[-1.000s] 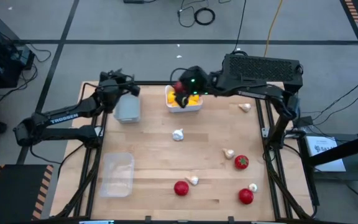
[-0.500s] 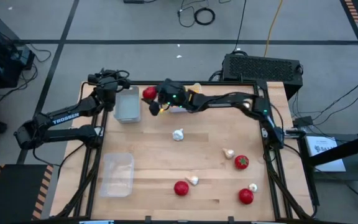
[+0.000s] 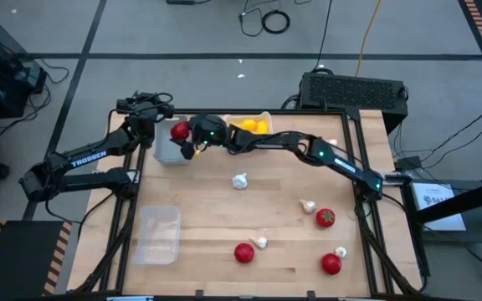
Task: Sort produce into baskets
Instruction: Put the tomato into the gray bin
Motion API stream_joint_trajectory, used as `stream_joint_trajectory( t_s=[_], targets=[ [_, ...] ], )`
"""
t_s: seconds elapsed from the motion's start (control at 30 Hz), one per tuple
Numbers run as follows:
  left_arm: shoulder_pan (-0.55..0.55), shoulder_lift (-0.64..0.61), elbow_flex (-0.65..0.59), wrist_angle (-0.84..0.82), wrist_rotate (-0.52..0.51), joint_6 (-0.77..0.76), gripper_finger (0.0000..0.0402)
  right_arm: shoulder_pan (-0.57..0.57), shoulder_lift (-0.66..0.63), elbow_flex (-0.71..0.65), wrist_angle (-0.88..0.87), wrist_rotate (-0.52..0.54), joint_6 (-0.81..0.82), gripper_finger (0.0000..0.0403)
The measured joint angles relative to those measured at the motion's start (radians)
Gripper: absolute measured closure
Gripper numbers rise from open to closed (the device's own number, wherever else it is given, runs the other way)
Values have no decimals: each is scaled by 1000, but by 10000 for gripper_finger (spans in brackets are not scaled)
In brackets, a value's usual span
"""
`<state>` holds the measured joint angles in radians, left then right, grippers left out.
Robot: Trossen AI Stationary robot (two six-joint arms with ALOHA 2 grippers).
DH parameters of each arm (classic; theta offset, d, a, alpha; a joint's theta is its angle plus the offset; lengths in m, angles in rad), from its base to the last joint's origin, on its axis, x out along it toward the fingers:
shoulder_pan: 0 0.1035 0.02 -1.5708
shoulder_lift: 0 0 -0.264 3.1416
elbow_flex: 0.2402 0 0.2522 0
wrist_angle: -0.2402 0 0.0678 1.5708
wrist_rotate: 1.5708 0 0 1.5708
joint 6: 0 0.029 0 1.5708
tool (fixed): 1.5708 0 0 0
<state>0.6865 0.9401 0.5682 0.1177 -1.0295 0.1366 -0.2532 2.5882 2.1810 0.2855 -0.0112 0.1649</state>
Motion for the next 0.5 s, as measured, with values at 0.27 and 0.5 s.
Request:
stream_joint_trajectory(
  t_s=[0.27, 0.5],
  targets=[
    [2, 0, 0, 4, 4, 0, 96, 13, 19, 33, -14, 16, -8, 55],
    [1, 0, 0, 6, 30, 1, 96, 13, 19, 33, -22, 11, -29, 38]
  ],
)
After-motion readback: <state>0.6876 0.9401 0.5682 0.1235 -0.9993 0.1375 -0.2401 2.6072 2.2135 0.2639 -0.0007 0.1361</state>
